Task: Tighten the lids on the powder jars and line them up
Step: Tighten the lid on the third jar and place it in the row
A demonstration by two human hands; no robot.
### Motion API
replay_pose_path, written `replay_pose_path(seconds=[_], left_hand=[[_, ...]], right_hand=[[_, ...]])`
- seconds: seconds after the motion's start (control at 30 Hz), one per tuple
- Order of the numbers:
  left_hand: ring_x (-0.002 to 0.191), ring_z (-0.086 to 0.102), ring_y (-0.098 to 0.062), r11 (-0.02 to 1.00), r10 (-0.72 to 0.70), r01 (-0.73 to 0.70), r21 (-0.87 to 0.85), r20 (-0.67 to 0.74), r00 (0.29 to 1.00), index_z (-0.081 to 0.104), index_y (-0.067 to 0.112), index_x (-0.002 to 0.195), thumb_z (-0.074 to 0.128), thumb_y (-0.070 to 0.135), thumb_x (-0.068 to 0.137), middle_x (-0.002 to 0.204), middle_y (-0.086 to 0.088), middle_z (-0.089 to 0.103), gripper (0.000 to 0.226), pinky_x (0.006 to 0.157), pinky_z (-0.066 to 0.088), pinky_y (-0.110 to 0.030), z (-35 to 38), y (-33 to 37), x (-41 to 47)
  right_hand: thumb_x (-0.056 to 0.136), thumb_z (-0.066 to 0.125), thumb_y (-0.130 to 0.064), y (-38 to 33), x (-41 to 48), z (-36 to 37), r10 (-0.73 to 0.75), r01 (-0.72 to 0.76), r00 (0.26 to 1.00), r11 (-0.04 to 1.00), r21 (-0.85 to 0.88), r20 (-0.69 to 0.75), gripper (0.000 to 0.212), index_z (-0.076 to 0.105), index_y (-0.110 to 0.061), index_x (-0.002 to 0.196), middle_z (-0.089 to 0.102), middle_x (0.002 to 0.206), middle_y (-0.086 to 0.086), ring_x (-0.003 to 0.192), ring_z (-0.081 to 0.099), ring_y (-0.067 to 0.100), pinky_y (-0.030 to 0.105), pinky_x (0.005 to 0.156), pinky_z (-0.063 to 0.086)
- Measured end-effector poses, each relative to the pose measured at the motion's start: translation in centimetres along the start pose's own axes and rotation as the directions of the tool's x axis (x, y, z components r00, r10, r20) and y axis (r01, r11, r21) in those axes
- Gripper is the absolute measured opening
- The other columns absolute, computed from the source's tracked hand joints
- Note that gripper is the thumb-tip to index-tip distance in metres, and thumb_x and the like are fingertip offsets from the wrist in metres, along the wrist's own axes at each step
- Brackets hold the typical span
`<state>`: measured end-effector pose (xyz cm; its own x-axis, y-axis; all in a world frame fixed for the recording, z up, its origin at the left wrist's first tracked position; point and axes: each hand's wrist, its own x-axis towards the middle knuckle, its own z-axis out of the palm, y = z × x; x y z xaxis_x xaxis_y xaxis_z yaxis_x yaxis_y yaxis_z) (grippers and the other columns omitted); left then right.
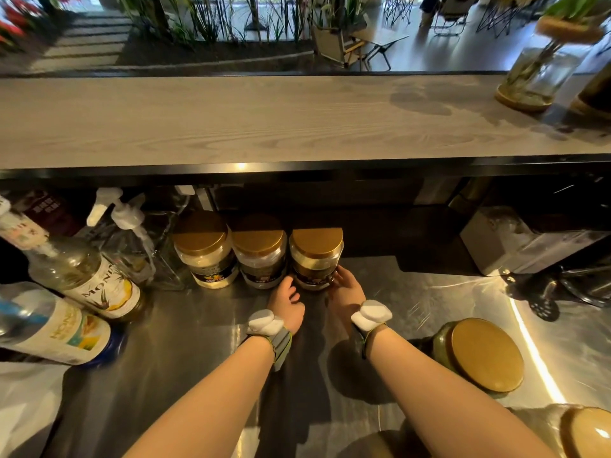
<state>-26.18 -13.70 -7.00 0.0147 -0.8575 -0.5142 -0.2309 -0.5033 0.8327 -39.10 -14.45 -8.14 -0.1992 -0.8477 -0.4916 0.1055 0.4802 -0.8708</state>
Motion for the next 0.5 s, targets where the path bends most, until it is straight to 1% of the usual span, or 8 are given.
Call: replay_pose_path(seconds=[0.13,0.27,0.4,0.5], left_hand=[[0.136,0.04,-0.027,1.0,0.0,0.0,-0.011,-0.006,1.0,0.02,0.009,0.15,0.038,-0.02,0.085,0.151,-0.017,0.034,0.073,0.105,0.038,-0.035,-0.05,0.35,0.31],[0.136,0.04,-0.026,1.0,0.002,-0.002,-0.013,-0.01,1.0,0.021,0.011,0.149,0.039,-0.02,0.085,0.151,-0.015,0.034,0.073,0.102,0.039,-0.033,-0.05,0.29,0.44],[0.135,0.041,-0.025,1.0,-0.001,0.0,-0.015,-0.015,1.0,0.022,0.012,0.149,0.039,-0.019,0.086,0.15,-0.014,0.036,0.072,0.101,0.039,-0.032,-0.07,0.24,0.57],[0.137,0.039,-0.027,0.999,-0.008,0.007,-0.046,-0.013,1.0,0.021,0.011,0.149,0.039,-0.02,0.085,0.151,-0.015,0.034,0.073,0.103,0.037,-0.033,-0.07,0.31,0.73]], right_hand=[[0.088,0.042,0.018,-0.04,0.45,0.0,0.005,-0.005,1.0,1.0,-0.026,0.01,0.063,0.031,-0.007,0.145,0.044,0.145,0.015,0.135,0.042,0.029,0.042,0.114,0.033],[0.089,0.043,0.013,-0.11,0.55,-0.07,0.008,-0.006,1.0,0.997,-0.079,0.026,0.064,0.031,-0.013,0.146,0.043,0.147,0.011,0.136,0.041,0.027,0.043,0.113,0.035],[0.089,0.045,0.011,-0.32,0.51,-0.04,0.032,-0.029,0.999,0.996,-0.082,0.038,0.065,0.031,-0.017,0.146,0.043,0.147,0.007,0.136,0.041,0.027,0.044,0.112,0.037],[0.089,0.044,0.013,-0.44,0.45,-0.14,0.033,-0.029,0.999,0.996,-0.081,0.042,0.066,0.03,-0.016,0.147,0.044,0.147,0.008,0.136,0.041,0.027,0.044,0.112,0.036]])
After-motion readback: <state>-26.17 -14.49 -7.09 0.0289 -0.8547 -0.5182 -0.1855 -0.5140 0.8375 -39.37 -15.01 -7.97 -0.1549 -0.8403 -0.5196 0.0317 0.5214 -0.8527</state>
